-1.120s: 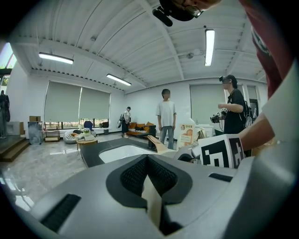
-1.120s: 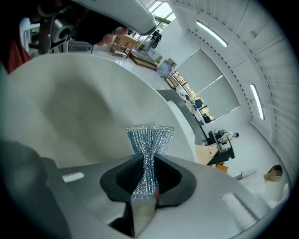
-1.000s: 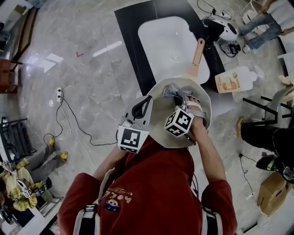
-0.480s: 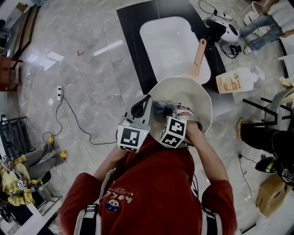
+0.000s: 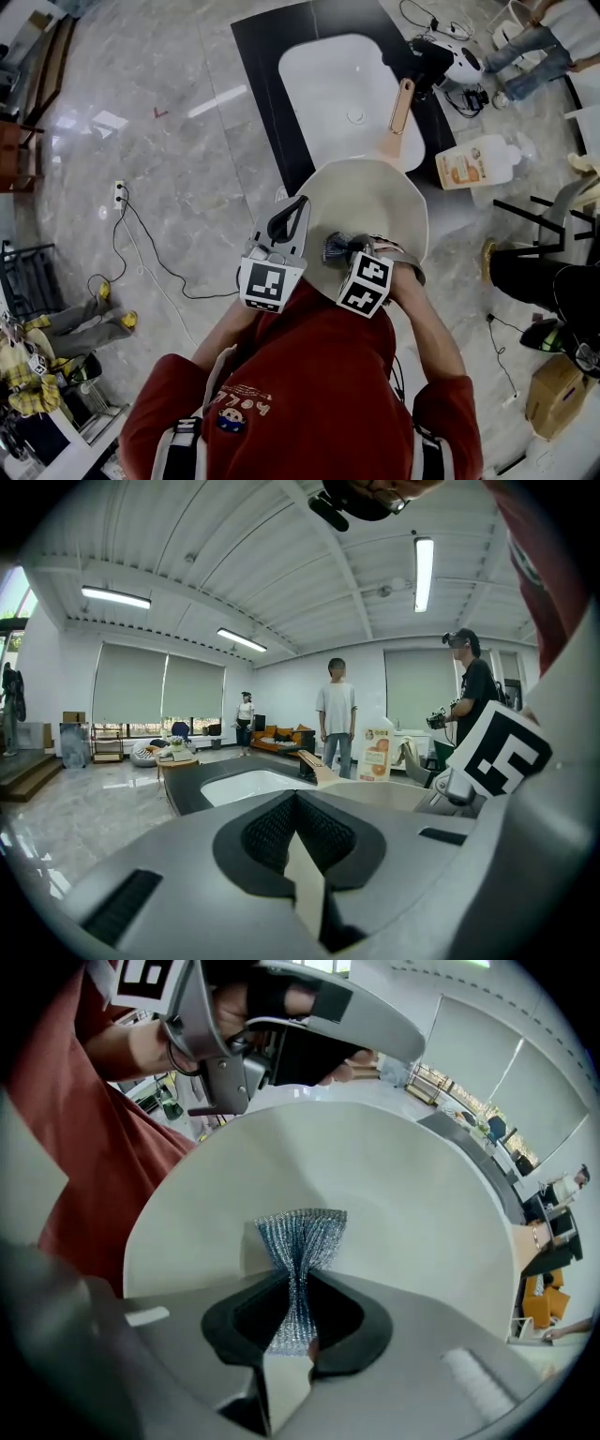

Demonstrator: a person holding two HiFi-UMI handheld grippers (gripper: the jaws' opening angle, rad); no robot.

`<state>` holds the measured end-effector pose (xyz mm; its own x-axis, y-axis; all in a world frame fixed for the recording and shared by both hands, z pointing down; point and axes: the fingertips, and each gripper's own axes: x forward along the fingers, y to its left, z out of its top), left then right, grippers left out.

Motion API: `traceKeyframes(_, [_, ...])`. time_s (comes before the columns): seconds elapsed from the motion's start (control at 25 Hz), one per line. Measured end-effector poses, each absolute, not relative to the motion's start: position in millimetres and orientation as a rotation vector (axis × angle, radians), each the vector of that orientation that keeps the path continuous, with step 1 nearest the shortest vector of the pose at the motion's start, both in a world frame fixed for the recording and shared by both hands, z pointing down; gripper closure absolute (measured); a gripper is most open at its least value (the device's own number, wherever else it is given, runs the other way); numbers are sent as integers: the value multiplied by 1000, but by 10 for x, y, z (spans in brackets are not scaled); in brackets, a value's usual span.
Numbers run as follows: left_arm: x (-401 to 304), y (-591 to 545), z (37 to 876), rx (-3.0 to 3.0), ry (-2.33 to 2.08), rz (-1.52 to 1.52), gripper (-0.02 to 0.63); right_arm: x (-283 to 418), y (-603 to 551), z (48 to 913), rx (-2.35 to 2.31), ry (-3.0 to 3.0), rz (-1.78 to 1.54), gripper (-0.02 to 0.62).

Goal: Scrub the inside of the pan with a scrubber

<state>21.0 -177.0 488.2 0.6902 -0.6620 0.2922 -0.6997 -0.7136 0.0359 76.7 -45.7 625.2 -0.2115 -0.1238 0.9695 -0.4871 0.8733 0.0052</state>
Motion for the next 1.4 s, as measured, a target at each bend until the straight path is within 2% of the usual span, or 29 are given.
traceKeyframes(0.28, [285, -1755, 4859, 2769, -1104, 395, 600, 1279, -576, 6265, 584, -1649, 465, 520])
traceKeyframes(0.56, [281, -1770, 4818, 2779, -1114, 400, 600, 1551, -961, 6307, 728, -1579, 403, 518])
traceKeyframes(1.0, [307, -1805, 4703, 2782, -1148, 376, 600, 1367, -1475, 6310, 820, -1651, 269, 518])
traceKeyframes(1.4, [401, -1881, 4615, 2791, -1173, 335, 600, 1009, -912, 6316, 639, -1737, 278, 518])
